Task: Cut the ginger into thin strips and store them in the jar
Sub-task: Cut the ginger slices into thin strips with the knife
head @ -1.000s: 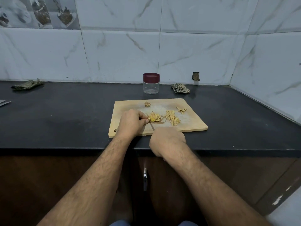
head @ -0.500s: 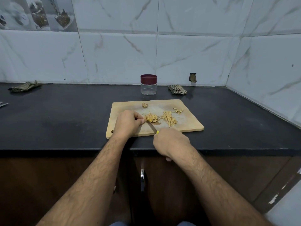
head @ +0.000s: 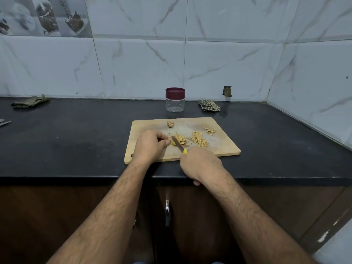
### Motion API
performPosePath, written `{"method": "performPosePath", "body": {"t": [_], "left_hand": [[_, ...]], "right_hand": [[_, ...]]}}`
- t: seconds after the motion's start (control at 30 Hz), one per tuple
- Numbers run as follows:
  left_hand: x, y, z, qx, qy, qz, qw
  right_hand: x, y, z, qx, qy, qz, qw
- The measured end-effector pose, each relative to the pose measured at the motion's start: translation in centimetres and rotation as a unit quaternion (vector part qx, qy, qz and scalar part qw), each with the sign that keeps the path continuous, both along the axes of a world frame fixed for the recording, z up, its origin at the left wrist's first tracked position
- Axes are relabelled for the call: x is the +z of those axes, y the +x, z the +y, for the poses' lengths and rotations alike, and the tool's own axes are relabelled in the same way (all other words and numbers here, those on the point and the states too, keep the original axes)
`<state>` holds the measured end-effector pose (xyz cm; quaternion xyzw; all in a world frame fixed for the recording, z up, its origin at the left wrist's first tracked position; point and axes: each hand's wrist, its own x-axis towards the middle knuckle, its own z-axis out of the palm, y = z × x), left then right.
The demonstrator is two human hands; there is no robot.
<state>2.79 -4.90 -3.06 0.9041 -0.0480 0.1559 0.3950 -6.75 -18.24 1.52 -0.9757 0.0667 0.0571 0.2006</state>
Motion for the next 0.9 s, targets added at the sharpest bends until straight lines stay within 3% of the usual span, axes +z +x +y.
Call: {"method": "performPosePath", "body": {"t": [0.9], "left_hand": [[-0.1, -0.3, 0.1, 0.006, -0.029, -0.033, 0.999]], "right_hand": [[-1.3, 1.1, -0.4, 0.004, 0.038, -0.028, 0.999]]}}
